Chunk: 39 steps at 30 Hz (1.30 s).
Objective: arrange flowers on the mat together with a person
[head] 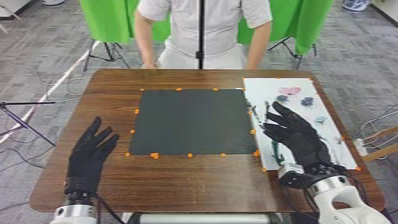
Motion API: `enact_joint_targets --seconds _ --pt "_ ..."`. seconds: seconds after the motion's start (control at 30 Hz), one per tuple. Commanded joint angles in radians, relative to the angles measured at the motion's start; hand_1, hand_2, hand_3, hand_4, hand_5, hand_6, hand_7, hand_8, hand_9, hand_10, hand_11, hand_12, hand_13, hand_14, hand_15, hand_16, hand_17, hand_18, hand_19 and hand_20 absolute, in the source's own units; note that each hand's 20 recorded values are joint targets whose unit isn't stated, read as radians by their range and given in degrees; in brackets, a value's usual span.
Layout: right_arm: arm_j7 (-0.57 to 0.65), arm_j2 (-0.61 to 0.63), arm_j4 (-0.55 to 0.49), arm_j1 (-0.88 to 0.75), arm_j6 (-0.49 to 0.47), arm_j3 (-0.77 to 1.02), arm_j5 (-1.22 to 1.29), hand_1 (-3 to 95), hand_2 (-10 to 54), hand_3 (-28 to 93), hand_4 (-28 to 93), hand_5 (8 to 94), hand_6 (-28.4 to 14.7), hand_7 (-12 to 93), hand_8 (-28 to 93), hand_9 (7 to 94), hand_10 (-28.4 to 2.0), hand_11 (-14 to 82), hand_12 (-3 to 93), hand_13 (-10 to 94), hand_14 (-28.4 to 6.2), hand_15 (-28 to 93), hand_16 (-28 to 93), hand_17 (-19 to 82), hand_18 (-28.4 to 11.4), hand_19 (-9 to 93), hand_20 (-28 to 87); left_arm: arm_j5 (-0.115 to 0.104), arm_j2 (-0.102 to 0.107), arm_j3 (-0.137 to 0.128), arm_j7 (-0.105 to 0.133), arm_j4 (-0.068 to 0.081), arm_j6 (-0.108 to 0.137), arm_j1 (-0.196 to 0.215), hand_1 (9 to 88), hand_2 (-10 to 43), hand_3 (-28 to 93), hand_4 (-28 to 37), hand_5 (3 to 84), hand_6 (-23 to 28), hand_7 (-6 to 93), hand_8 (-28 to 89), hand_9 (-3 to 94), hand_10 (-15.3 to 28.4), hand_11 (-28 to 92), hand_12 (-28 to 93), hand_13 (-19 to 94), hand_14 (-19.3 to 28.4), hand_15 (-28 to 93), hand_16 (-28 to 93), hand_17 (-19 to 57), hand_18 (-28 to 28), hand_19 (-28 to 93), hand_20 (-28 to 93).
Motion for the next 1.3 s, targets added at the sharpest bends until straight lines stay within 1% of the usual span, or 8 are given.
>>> enact_joint_targets --seconds 0.03,0.27,0.57,0.6,0.8,0.87,0.97,1.3 --pt "-0.007 -0.002 -0.007 -0.013 0.006 0.002 -0.004 21.7 8.4 68 -26 38.5 5.4 11 -10 40.8 -10.0 4.7 16.7 29 -18.2 6 28 5 -21.9 25 18 0.005 -0.010 0.001 -0.011 0.002 -0.002 0.012 21.5 5.2 77 -28.3 30.2 2.0 10.7 -9 30.6 14.7 14 11 23 19.7 28 -3 -9.8 25.4 48 4" --pt "-0.009 -0.005 -0.008 -0.014 0.003 0.003 -0.005 21.7 8.5 68 -26 38.6 5.5 11 -10 40.9 -10.0 4.8 16.7 30 -18.1 6 29 5 -21.7 25 18 0.000 -0.005 0.005 -0.006 0.000 0.008 0.015 21.6 5.2 77 -28.3 30.2 2.1 10.7 -9 30.7 14.7 14 11 23 19.7 29 -4 -9.8 25.2 49 4" --pt "-0.005 0.000 -0.010 -0.015 0.008 0.001 -0.005 21.6 8.6 68 -26 38.6 5.5 11 -10 41.0 -10.1 4.8 16.8 30 -18.2 6 29 5 -21.4 25 18 0.002 -0.008 0.003 -0.013 0.000 0.004 0.013 21.7 5.2 77 -28.3 30.2 2.2 10.7 -9 30.8 14.7 14 11 24 19.7 29 -4 -9.8 25.2 49 4" --pt "-0.008 0.001 -0.009 -0.013 0.011 -0.001 -0.003 21.6 8.6 68 -26 38.6 5.5 11 -10 41.0 -10.1 4.8 16.8 30 -18.2 6 29 5 -21.4 25 18 0.000 -0.006 0.005 -0.007 0.001 0.005 0.012 21.7 5.2 77 -28.3 30.2 2.2 10.6 -9 30.7 14.8 14 11 24 19.7 29 -4 -9.8 25.2 49 4" --pt "-0.014 -0.001 -0.007 -0.014 0.010 0.001 -0.004 21.6 8.6 68 -26 38.6 5.6 11 -11 41.1 -10.2 4.8 16.7 30 -18.2 6 29 5 -21.3 25 18 0.002 -0.007 0.003 -0.009 0.004 0.003 0.009 21.7 5.2 77 -28.3 30.1 2.2 10.6 -9 30.7 14.7 14 11 23 19.8 29 -4 -9.8 25.2 49 3" --pt "-0.012 -0.004 -0.007 -0.014 0.004 0.003 -0.004 21.6 8.6 68 -26 38.6 5.6 11 -11 41.1 -10.2 4.8 16.7 30 -18.2 6 29 5 -21.4 25 18 -0.002 -0.004 0.005 -0.004 0.003 0.005 0.011 21.7 5.2 77 -28.3 30.2 2.2 10.7 -9 30.7 14.7 14 11 24 19.7 29 -4 -9.8 25.2 49 3" --pt "-0.014 -0.004 -0.008 -0.016 0.007 0.003 -0.003 21.5 8.6 68 -26 38.6 5.5 11 -11 41.1 -10.2 4.8 16.7 30 -18.2 6 29 5 -21.4 25 18 0.001 -0.008 0.000 -0.010 0.002 0.000 0.010 21.7 5.2 77 -28.3 30.1 2.2 10.8 -9 30.7 14.6 14 11 24 19.7 29 -4 -9.8 25.2 49 3" --pt "-0.016 -0.006 -0.007 -0.018 0.007 0.005 -0.003 21.5 8.6 68 -26 38.7 5.5 11 -11 41.2 -10.2 4.8 16.8 31 -18.1 6 29 5 -21.4 25 18 0.007 -0.002 -0.018 0.000 -0.003 -0.006 0.011 21.6 5.1 77 -28.3 30.1 2.2 10.7 -9 31.2 14.9 15 11 24 20.4 30 -4 -9.5 25.5 50 4"
